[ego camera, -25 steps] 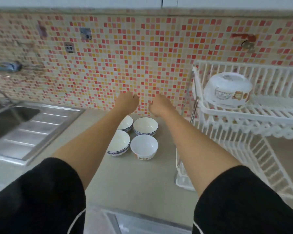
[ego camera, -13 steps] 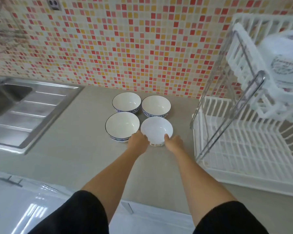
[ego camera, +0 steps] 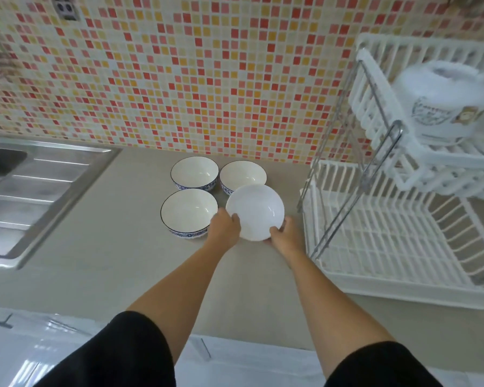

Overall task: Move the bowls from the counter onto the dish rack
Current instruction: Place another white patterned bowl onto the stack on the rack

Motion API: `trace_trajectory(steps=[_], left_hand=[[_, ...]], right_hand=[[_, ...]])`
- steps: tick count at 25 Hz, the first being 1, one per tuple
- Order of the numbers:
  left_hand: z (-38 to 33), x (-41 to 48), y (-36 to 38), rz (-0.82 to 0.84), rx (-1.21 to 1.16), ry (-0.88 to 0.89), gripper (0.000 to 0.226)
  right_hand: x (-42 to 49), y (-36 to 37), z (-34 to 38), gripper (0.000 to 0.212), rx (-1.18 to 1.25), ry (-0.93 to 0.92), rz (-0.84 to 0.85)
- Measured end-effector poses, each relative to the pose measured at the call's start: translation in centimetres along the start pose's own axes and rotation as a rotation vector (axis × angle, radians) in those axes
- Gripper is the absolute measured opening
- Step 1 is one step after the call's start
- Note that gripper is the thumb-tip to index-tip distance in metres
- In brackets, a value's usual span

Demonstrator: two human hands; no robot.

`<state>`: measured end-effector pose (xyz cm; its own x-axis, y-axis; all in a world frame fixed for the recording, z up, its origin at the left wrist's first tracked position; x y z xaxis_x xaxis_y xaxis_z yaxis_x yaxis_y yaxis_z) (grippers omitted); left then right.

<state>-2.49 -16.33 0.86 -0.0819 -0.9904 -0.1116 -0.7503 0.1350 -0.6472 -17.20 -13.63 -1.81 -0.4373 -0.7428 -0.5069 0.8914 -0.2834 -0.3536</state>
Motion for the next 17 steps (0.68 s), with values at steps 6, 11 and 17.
trace_trajectory(steps=[6, 11, 17], left_hand=[[-5.9, -1.3, -5.1, -0.219, -0.527, 0.091, 0.056], [-11.4, -1.9, -8.9, -0.36, -0.856, 0.202, 0.044], [-20.0, -3.9, -11.1, -0.454, -1.081, 0.584, 0.018]], right_hand=[[-4.2, -3.2, 7.5, 0.084, 0.136, -0.12, 0.111], [-9.2, -6.3, 14.7, 0.073, 0.306, -0.301, 0.14], [-15.0, -12.6, 21.6, 0.03, 0.493, -0.648, 0.161]])
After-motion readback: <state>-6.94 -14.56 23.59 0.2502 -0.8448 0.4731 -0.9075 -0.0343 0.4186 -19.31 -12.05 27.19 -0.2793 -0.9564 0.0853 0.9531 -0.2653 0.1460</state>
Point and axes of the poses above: each hand's wrist, its own x-axis towards the middle knuckle, its own y-axis out of the palm, z = x × y, the point moved 2 cm from there along x, towards the middle knuckle, and after that the axes turned 13 degrees about y, right-handed, at the moved point
